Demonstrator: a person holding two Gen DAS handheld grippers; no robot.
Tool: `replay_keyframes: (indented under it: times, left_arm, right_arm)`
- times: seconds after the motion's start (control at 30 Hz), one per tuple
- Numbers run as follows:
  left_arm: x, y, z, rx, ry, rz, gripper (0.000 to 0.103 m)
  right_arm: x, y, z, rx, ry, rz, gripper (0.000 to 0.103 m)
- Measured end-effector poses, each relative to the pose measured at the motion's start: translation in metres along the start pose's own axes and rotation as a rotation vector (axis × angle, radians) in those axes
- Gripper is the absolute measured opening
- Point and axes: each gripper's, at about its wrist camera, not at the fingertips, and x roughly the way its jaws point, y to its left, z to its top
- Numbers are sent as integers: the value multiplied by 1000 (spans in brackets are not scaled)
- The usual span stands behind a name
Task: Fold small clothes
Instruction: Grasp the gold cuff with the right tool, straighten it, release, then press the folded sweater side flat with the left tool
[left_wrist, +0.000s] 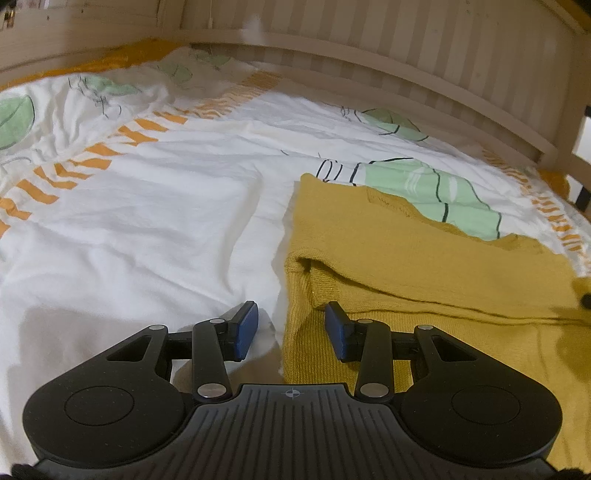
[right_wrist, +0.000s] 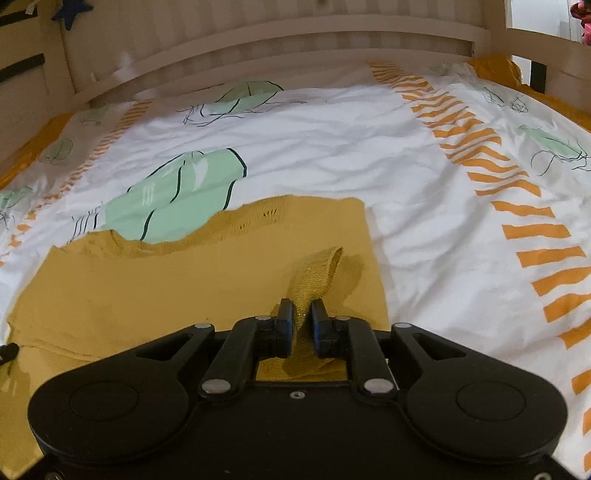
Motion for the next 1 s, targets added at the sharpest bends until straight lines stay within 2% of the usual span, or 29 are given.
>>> replay_keyframes:
  times: [0.03, 0.1, 0.13, 0.2, 0.3, 0.4, 0.5, 0.6, 0.73, 0.83, 0.9, 1.0]
  left_arm:
    - [-2, 3, 3, -14, 8, -10, 39]
    - [-8, 10, 6, -37, 22, -6, 39]
    - [-12, 12, 7, -38, 24, 7, 39]
    - [-20, 15, 13, -20, 13, 25, 39]
    - [-34, 11, 27, 39, -45, 26, 39]
    - [-39, -2, 46, 82, -78, 3, 39]
    - [-32, -19, 59, 110, -86, -33, 39]
    - [-12, -37, 63, 142, -49, -48, 39]
    - [17, -43, 58, 128, 20, -35, 39]
    - [40, -36, 52, 136, 88, 25, 39]
    - [51, -22, 46, 125, 119, 86, 43]
    - [49, -3, 44, 79, 110, 30, 45]
  right_arm:
    - [0, -2, -2, 12, -1, 3, 28]
    - [-3, -5, -4, 29, -15, -12, 47]
    - [-5, -5, -5, 27, -21, -27, 48]
    - [-10, -4, -7, 18, -36, -54, 49]
    - [-23, 1, -8, -5, -87, -83, 52]
    - [-32, 12, -4, -32, -147, -55, 52]
    - [-32, 31, 0, -88, -154, 11, 53]
    - [-25, 51, 1, -137, -128, 84, 53]
    - [-12, 67, -4, -176, -94, 123, 53]
    - [-5, 70, -6, -181, -75, 130, 56]
    - [-2, 69, -8, -185, -66, 128, 61]
    - [0, 59, -10, -187, -56, 107, 61]
